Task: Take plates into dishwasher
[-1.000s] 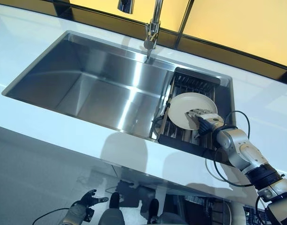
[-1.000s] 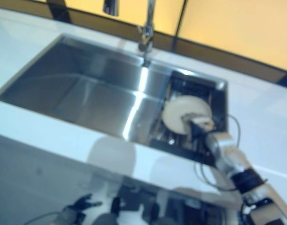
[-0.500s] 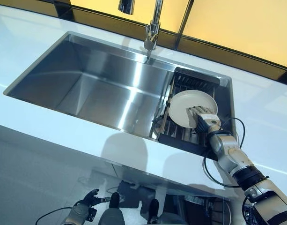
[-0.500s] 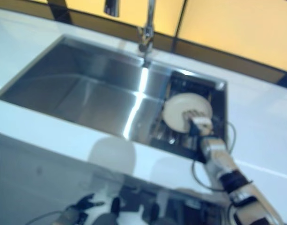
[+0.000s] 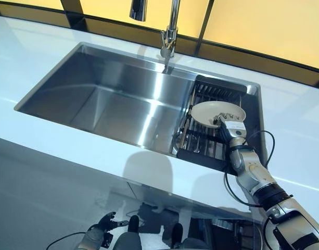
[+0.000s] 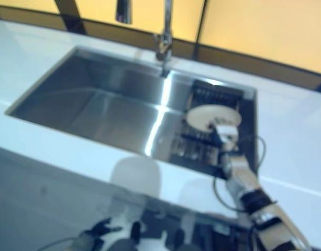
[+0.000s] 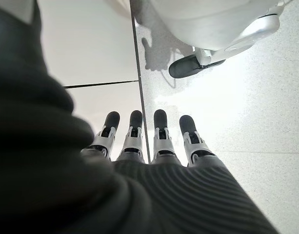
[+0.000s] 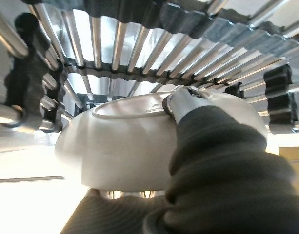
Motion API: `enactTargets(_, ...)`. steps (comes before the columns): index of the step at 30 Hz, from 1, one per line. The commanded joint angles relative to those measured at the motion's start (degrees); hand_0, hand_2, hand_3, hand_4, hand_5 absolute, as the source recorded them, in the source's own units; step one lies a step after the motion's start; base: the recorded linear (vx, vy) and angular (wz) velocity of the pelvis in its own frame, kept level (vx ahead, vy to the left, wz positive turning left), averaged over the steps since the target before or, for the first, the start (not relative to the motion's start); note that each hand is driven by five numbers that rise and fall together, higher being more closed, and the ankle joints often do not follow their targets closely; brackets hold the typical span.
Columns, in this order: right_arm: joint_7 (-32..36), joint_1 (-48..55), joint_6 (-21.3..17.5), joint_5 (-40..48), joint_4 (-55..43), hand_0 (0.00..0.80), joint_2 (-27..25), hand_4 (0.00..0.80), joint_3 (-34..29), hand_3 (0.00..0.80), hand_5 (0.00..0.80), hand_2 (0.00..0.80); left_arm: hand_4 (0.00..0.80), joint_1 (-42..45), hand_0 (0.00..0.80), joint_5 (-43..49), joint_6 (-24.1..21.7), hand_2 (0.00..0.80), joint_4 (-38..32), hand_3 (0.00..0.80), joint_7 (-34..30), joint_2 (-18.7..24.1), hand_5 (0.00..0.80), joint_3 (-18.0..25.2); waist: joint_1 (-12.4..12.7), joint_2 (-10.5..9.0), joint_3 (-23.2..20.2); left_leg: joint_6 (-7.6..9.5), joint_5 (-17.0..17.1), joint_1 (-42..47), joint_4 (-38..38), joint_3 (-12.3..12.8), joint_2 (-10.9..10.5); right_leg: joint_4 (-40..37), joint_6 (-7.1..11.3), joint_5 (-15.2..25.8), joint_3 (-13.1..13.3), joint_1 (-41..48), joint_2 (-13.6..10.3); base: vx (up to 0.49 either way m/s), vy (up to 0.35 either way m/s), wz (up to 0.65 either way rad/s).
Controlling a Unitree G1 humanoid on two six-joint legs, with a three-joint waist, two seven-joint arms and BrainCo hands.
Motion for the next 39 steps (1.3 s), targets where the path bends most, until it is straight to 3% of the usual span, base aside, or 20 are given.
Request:
enactTargets(1,-1.30,3.03,-1.91,0.64,0.80,0.800,-1.17,0.800,1.99,0.800,0.800,0.800,0.000,-1.61,0.000,-0.83,-1.44,0.000,1.95,0.000,-0.01,-0.02,0.000,-1.67,1.80,-1.69,-1.35,5.90,-6.05,-0.13,3.82,2.49,-3.37,6.38,1.34,-2.04,4.33,-3.85,-0.24,0.000,0.000,0.00)
enactTargets(16,-3.47,5.41,-8.10,-1.02,-15.90,0.800,-12.49,0.800,-10.10,0.800,0.800,0.800,0.000,0.64,0.000,0.60,-2.92,0.000,3.60,0.000,-0.41,0.88,0.000,1.94,0.07,-2.94,-3.18,6.57,-6.54,1.35,2.64,2.85,-3.35,6.55,2.12,-1.68,6.61,-3.86,0.39,0.004,0.013,-0.01)
enactTargets(23,2.47,4.74,-12.19,-5.75,-20.57,0.800,-22.96,0.800,-14.03,0.800,0.800,0.800,0.000,1.17,0.000,0.52,-2.69,0.000,4.03,0.000,-0.89,2.53,0.000,3.05,-1.00,-3.98,-4.62,6.86,-6.42,1.88,1.57,3.29,-3.46,6.97,2.96,-1.15,7.68,-4.45,0.39,-0.001,0.038,-0.10)
enactTargets(30,1.34,4.41,-14.64,-7.35,-22.25,0.800,-30.04,0.800,-17.69,0.800,0.800,0.800,0.000,2.17,0.000,-0.08,-3.43,0.000,4.73,0.000,-0.54,3.41,0.000,3.77,-1.65,-4.65,-5.59,7.18,-6.51,2.11,1.31,3.47,-3.75,7.69,3.62,-0.76,8.69,-5.03,0.20,-0.022,0.054,-0.05)
enactTargets(34,-2.41,5.21,-14.61,-3.77,-23.02,0.800,-32.75,0.800,-21.30,0.800,0.800,0.800,0.000,2.84,0.000,-0.22,-4.10,0.000,5.40,0.000,-0.24,3.47,0.000,4.23,-2.20,-4.62,-6.44,7.42,-6.65,2.23,1.27,3.46,-4.14,7.99,3.91,-0.56,9.65,-5.27,-0.01,-0.035,0.093,-0.11)
enactTargets(39,-6.72,6.78,-14.29,10.30,-23.98,0.800,-31.10,0.800,-27.60,0.800,0.800,0.800,0.000,3.40,0.000,-0.42,-4.71,0.000,5.88,0.000,0.05,2.93,0.000,4.79,-2.87,-3.85,-7.15,7.82,-6.87,2.37,1.40,3.02,-4.91,8.68,4.34,-0.33,11.22,-5.72,-0.46,-0.059,0.130,-0.18)
